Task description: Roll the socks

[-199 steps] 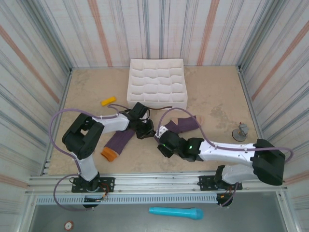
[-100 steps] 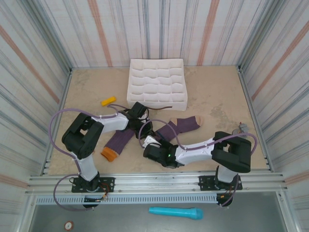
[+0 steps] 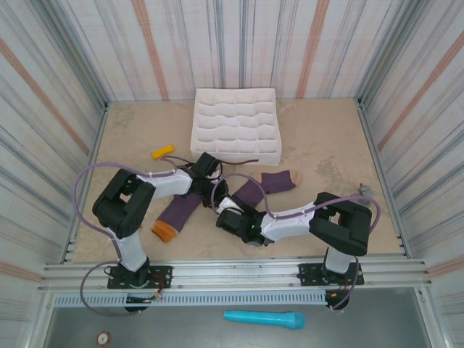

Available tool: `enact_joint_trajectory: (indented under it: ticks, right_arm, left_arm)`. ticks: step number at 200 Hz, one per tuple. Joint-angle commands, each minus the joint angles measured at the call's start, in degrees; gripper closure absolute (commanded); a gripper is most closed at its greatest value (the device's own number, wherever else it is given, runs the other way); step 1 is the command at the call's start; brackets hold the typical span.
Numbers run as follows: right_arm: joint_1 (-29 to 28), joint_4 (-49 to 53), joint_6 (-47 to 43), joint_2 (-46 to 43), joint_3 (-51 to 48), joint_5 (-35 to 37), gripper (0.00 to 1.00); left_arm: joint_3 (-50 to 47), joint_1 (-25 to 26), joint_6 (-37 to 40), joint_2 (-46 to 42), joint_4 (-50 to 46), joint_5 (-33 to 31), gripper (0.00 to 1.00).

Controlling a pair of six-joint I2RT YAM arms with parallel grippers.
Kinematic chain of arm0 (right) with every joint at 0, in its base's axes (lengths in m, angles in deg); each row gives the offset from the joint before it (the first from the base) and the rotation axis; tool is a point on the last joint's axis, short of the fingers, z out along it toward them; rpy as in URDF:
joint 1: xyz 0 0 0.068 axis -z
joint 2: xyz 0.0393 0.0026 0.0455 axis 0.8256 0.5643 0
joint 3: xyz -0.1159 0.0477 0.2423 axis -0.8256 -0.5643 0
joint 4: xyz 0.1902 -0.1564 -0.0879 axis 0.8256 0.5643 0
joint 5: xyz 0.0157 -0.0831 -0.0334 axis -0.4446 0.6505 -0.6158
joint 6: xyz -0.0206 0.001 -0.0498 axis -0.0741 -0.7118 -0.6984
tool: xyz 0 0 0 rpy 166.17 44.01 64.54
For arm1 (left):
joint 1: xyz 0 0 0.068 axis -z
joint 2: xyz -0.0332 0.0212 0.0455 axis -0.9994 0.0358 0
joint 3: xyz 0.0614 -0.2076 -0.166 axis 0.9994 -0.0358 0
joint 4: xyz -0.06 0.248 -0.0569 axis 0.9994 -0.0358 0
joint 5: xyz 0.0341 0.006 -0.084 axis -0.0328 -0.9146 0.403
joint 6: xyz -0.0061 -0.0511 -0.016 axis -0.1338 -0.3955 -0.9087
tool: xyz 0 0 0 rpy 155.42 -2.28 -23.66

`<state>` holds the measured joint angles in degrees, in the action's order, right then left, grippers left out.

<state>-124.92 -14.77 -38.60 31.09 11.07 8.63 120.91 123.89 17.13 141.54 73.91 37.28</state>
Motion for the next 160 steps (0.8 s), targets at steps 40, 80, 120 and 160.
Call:
enact_joint_trajectory:
  ticks: [40, 80, 120, 160]
  right_arm:
    - [8.8, 2.2, 4.8, -5.8, -4.0, -19.8, 1.0]
    - [16.8, 3.6, 7.6, -7.5, -4.2, -34.2, 1.0]
    - [23.4, 2.3, 10.4, -6.3, -4.0, -47.2, 1.0]
    - [27.9, -0.9, 14.2, -5.3, -4.2, -57.5, 1.0]
  left_arm:
    - [-2.7, -0.2, -0.3, -7.5, 1.2, -1.7, 0.37]
    - [-3.8, -0.3, -0.8, -9.2, 1.7, -1.5, 0.37]
    - [-10.1, -0.3, -3.0, -12.3, 8.6, -1.9, 0.38]
    - [-12.6, -0.2, -2.4, -12.9, 13.8, -1.0, 0.39]
